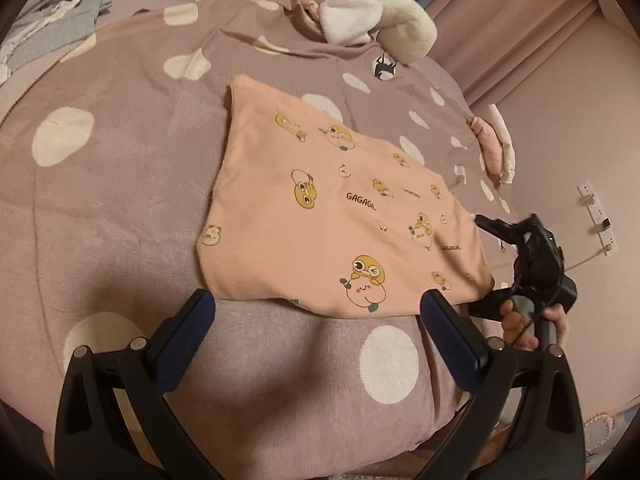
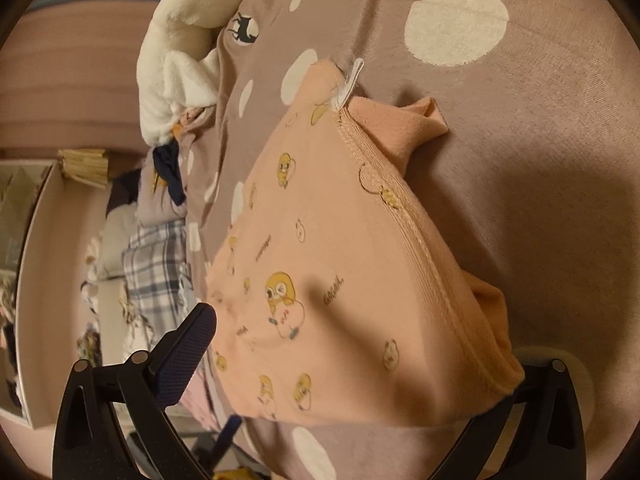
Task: Fold small clothes
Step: 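Grasp the edge of the folded pink shirt with the right tool, then lift the held edge and fold it over the shirt with the right tool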
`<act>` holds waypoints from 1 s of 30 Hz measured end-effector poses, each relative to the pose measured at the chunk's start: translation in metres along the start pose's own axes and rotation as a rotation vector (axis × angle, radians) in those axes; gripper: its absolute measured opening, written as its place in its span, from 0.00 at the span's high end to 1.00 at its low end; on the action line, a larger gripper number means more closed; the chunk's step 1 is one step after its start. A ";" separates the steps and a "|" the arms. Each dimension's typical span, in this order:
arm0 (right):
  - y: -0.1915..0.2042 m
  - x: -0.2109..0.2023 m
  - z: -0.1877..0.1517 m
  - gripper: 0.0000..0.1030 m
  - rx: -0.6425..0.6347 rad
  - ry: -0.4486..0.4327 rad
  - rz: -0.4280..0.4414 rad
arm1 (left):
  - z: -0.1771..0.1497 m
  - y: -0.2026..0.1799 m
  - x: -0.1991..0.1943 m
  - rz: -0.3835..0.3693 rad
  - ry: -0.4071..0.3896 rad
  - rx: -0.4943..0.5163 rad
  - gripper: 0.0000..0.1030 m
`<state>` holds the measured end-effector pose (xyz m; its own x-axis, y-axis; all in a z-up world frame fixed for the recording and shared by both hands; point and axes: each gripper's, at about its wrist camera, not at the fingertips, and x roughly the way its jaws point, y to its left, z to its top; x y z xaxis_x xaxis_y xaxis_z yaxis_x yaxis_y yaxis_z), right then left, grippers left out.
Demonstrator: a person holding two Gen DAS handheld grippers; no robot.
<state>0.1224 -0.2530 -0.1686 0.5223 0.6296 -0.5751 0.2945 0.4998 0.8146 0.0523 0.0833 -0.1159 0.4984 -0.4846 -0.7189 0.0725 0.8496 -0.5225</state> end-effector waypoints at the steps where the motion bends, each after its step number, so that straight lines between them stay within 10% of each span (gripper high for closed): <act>1: 0.000 0.000 0.001 0.10 0.007 -0.021 -0.019 | 0.000 0.000 -0.002 -0.003 0.000 0.001 0.01; 5: -0.003 -0.001 0.002 0.79 -0.014 -0.061 -0.170 | -0.004 0.007 -0.006 -0.019 0.006 -0.023 0.01; 7: -0.009 -0.003 -0.001 0.86 0.018 -0.081 -0.147 | -0.005 0.012 -0.005 -0.039 0.023 -0.046 0.01; 30: 0.047 0.001 -0.011 0.89 -0.170 -0.090 -0.230 | -0.019 0.012 -0.022 -0.060 0.031 -0.025 0.01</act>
<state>0.1280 -0.2224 -0.1317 0.5288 0.4366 -0.7278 0.2788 0.7205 0.6349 0.0261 0.1006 -0.1150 0.4671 -0.5413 -0.6991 0.0795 0.8132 -0.5765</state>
